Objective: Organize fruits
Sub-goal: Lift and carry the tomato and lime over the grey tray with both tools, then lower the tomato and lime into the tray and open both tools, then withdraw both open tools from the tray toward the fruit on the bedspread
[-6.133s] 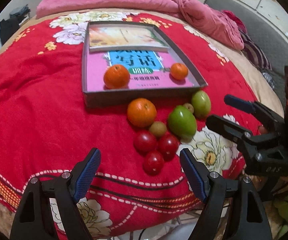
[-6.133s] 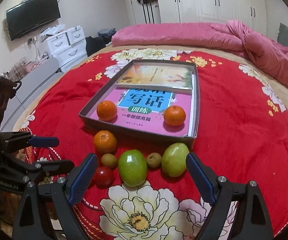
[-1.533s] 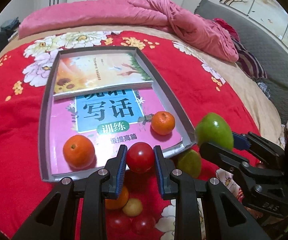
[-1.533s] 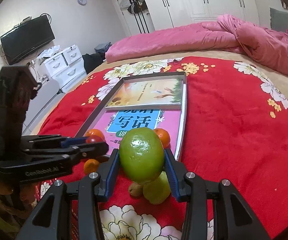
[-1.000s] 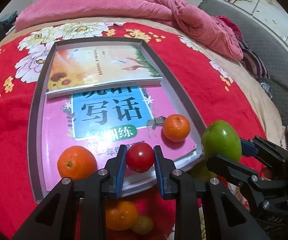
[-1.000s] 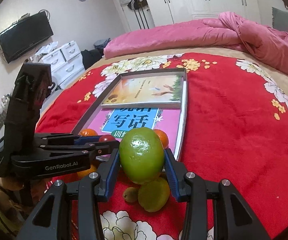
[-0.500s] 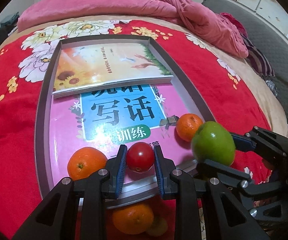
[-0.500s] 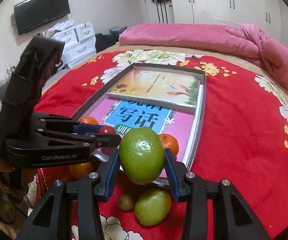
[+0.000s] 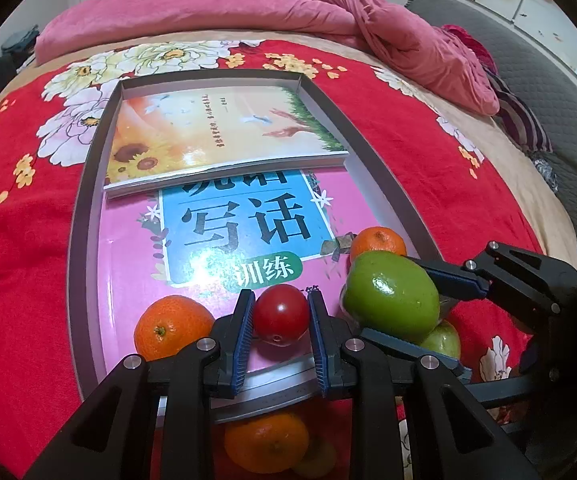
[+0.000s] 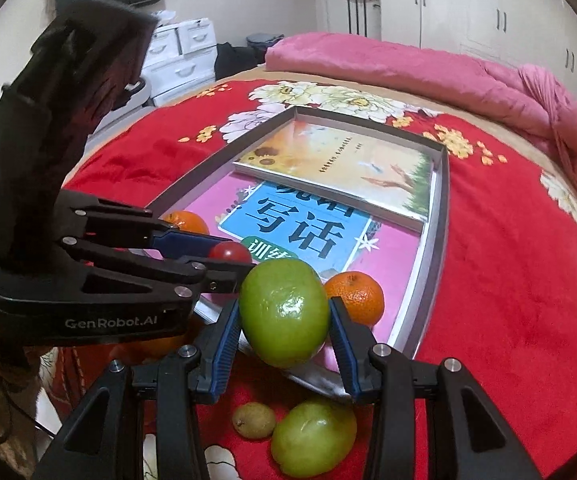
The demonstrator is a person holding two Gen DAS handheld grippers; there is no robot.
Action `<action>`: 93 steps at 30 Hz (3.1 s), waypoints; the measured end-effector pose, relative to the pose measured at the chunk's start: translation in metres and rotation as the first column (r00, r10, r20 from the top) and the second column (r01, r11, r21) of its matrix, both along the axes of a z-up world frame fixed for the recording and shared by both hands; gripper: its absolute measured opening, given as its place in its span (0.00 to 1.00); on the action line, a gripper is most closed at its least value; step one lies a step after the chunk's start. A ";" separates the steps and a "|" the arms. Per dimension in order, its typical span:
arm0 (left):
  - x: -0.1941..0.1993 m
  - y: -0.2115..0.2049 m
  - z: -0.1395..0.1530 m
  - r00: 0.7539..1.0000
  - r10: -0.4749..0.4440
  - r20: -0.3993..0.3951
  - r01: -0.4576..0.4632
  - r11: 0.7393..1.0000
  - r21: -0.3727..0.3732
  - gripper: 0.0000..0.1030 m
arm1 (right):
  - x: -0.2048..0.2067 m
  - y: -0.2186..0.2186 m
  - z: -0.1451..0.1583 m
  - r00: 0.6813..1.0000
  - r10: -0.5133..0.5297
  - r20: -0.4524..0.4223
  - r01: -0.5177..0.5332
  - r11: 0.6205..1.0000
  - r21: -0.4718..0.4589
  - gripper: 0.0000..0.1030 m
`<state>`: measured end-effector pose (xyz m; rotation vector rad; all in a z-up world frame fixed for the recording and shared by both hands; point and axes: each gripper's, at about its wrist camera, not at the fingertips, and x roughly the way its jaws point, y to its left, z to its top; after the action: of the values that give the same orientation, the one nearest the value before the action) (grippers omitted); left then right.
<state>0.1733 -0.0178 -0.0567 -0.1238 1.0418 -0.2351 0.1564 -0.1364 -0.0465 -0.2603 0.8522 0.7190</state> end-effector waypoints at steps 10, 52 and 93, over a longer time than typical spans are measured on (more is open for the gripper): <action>-0.001 -0.001 -0.001 1.000 0.002 -0.006 -0.002 1.000 -0.003 0.27 | 0.000 -0.001 0.001 1.000 -0.016 0.006 0.016 1.000 0.000 0.43; -0.013 0.003 0.011 1.000 0.020 0.014 -0.019 0.999 -0.042 0.54 | -0.009 -0.019 0.008 0.991 -0.124 0.050 0.122 0.992 0.032 0.54; -0.041 0.039 0.067 0.987 0.103 0.126 -0.083 0.984 -0.158 0.76 | -0.008 -0.059 0.047 0.950 -0.299 0.087 0.277 0.940 0.198 0.81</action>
<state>0.1328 0.0217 0.0101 -0.2912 0.8815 -0.2348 0.1481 -0.1956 0.0009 -0.0086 0.6896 0.4976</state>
